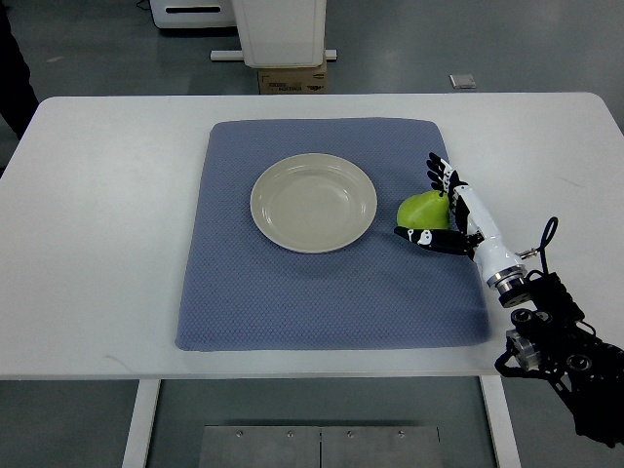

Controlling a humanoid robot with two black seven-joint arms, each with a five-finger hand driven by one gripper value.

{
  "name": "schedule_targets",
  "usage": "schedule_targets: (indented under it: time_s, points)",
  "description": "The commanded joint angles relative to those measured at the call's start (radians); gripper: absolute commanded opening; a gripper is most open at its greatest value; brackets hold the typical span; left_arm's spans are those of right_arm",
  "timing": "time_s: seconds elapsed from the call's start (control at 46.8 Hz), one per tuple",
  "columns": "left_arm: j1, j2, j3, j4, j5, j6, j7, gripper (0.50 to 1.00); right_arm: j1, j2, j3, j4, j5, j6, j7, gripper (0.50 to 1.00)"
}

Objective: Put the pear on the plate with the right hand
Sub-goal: 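Close the right hand's fingers around the green pear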

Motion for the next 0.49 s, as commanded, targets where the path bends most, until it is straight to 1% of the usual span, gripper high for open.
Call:
schedule_targets:
  time_s: [0.0, 0.214, 0.47]
  points:
    - [0.000, 0.000, 0.000, 0.000, -0.001, 0.000, 0.001, 1.000, 0.006, 0.000, -0.003, -0.006, 0.000, -0.006, 0.000, 0.985]
    - [0.000, 0.000, 0.000, 0.000, 0.001, 0.000, 0.001, 1.000, 0.012, 0.006, -0.012, -0.032, 0.000, -0.009, 0.000, 0.970]
    - [0.000, 0.000, 0.000, 0.000, -0.001, 0.000, 0.001, 1.000, 0.018, 0.015, -0.016, -0.052, 0.000, -0.009, 0.000, 0.966]
